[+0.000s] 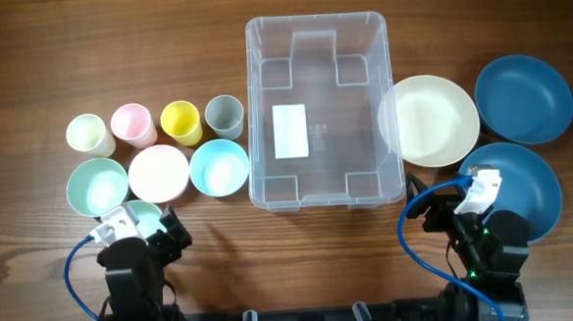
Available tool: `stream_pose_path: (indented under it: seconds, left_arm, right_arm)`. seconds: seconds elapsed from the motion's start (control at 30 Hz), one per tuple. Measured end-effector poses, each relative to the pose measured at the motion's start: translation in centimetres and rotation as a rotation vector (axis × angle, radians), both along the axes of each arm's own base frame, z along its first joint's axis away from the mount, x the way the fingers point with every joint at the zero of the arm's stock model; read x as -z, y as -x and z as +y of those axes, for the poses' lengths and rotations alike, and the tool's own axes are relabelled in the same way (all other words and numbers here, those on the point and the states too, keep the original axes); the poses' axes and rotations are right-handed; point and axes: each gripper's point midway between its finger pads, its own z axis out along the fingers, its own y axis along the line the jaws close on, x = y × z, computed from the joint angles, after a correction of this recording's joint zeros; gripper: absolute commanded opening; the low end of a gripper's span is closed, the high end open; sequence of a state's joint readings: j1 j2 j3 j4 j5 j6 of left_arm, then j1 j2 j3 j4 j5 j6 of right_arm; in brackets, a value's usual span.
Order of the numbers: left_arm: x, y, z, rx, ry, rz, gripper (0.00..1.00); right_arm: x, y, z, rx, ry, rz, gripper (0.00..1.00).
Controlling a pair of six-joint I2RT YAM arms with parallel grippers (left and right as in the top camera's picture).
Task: Pack container
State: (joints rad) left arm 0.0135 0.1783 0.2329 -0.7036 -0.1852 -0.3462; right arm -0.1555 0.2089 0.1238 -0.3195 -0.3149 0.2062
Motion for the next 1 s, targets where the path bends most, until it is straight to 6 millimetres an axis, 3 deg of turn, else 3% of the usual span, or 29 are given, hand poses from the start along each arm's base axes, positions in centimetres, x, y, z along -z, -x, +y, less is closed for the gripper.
stream_pose_path:
  seconds: [0.63,0.8,1.0]
  left_arm:
    - [0.0,0.0,0.0,0.0,0.0,0.0,1.0]
    - [0.0,0.0,0.0,0.0,0.001,0.0,1.0]
    - [0.0,0.0,0.0,0.0,0.0,0.0,1.0]
  right_arm:
    - [0.0,0.0,0.0,0.006,-0.015,0.003,1.0]
    - [-0.3,-0.1,0.3,0.054,-0.18,0.02,1.0]
    - [-2.7,-0.5,1.7,0.002,-0.317,-0.044,1.0]
